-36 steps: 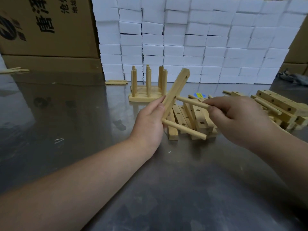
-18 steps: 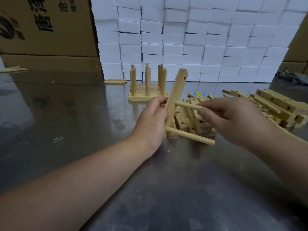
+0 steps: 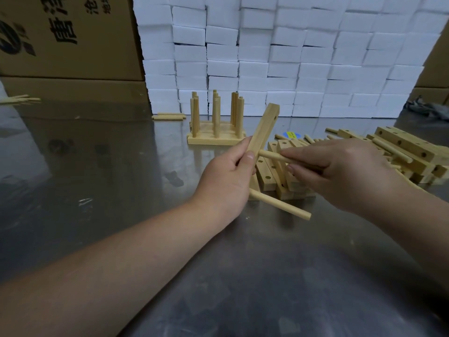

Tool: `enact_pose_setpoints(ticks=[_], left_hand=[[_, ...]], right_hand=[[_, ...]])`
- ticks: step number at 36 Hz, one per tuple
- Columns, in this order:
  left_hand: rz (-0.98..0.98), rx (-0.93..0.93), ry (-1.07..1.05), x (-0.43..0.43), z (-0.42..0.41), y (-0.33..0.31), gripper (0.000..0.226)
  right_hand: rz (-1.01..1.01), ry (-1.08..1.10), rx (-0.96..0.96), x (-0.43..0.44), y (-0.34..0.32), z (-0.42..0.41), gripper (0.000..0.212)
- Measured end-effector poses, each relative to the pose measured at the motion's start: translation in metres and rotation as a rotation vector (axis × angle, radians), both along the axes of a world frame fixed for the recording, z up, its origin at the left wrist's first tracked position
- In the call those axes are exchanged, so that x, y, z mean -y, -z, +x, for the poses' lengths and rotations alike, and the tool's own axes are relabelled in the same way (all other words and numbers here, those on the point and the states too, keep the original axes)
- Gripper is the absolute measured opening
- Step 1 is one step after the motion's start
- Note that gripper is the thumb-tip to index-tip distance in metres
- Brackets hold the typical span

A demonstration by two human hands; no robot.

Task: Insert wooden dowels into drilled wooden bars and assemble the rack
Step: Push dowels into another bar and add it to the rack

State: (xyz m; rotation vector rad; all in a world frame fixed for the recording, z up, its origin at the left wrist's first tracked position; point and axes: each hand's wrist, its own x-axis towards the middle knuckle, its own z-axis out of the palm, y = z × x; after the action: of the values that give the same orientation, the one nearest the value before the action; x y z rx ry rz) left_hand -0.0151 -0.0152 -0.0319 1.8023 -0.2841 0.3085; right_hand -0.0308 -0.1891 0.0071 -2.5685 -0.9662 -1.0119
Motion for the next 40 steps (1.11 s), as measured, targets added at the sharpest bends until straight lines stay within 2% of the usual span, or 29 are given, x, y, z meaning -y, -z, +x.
enact_pose_setpoints(ticks=[6, 15, 20, 27, 30, 34, 40], left_hand=[[-0.055, -0.011, 0.012, -0.0009, 0.0000, -0.0023, 0.035], [-0.072, 0.035, 0.031, -0.0002, -0.0014, -0.0034, 0.033], [-0.035, 0.064, 0.038, -0.0012, -0.0041, -0.0061, 0.036], [-0.012, 0.161, 0.076, -0.0009, -0.0089, -0.0099, 0.042], [-0.027, 0.185, 0.080, -0.0013, -0.0084, -0.0094, 0.036], [-0.032, 0.207, 0.092, -0.0020, -0.0079, -0.0091, 0.041], [-0.024, 0.209, 0.094, -0.0017, -0.0089, -0.0089, 0.039]], right_hand=[[-0.002, -0.010, 0.111, -0.0024, 0.0023, 0.0003, 0.023], [0.070, -0.018, 0.041, -0.0034, 0.0055, 0.0012, 0.026], [0.117, -0.027, -0.049, -0.0016, 0.0068, 0.0016, 0.024], [0.406, -0.049, -0.365, -0.0067, 0.0054, -0.0022, 0.016], [0.599, -0.080, -0.535, -0.0070, 0.0030, 0.0003, 0.023], [0.640, -0.076, -0.536, -0.0083, 0.0018, -0.0008, 0.025], [0.767, -0.102, -0.663, -0.0068, 0.0029, 0.0022, 0.022]])
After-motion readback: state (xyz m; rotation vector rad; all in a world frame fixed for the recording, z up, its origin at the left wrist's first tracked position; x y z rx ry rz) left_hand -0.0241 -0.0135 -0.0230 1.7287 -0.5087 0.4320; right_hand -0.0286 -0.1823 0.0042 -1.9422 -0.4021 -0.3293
